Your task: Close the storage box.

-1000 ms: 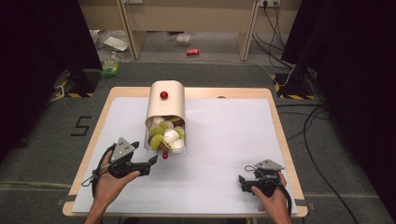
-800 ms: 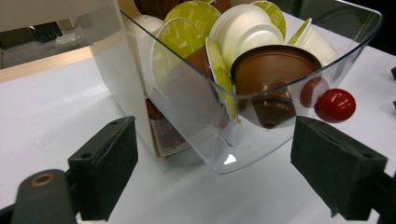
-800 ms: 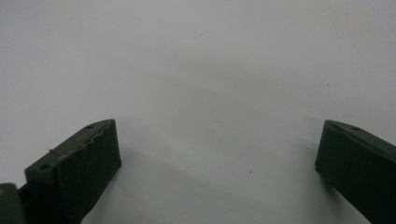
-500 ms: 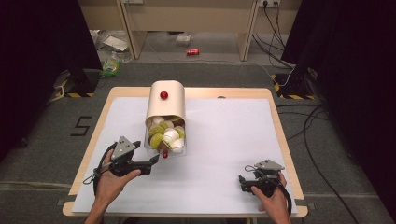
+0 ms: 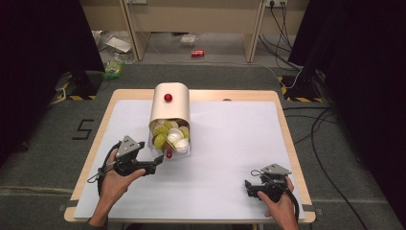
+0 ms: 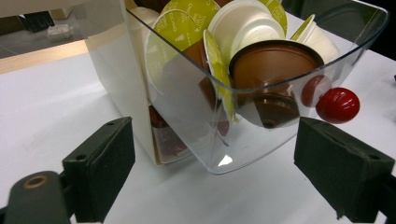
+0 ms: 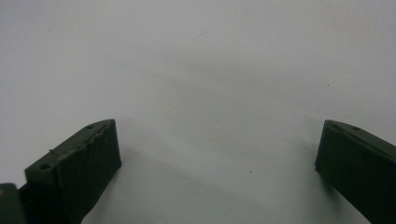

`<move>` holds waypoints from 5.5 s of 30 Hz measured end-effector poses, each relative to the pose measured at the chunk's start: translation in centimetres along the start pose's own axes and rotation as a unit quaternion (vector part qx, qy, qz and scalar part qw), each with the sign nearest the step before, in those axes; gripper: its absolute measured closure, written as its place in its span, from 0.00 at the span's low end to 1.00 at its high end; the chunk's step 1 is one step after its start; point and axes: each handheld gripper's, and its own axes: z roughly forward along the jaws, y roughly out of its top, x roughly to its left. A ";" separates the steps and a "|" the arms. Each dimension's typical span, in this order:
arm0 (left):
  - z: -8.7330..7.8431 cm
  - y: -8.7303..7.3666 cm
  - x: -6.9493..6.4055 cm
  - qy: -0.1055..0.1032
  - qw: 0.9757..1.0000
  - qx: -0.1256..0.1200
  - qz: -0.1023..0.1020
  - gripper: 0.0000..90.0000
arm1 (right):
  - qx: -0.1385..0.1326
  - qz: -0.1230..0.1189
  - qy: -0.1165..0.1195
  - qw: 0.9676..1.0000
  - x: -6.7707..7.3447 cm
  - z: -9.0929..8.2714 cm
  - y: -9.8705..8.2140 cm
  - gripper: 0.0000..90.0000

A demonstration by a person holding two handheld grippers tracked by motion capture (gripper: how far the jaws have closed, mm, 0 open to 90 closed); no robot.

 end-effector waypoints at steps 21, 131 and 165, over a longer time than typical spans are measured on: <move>1.1 1.0 0.9 0.006 1.000 0.001 -0.010 0.13 | 0.000 0.000 0.000 1.000 0.0 0.0 0.0 0.00; 0.8 0.4 1.7 0.031 0.999 -0.012 -0.022 0.18 | 0.000 0.000 0.000 1.000 0.0 0.0 0.0 0.00; -1.1 -1.2 1.5 0.018 1.000 -0.009 -0.012 0.18 | 0.000 0.000 0.000 1.000 0.0 0.0 0.0 0.00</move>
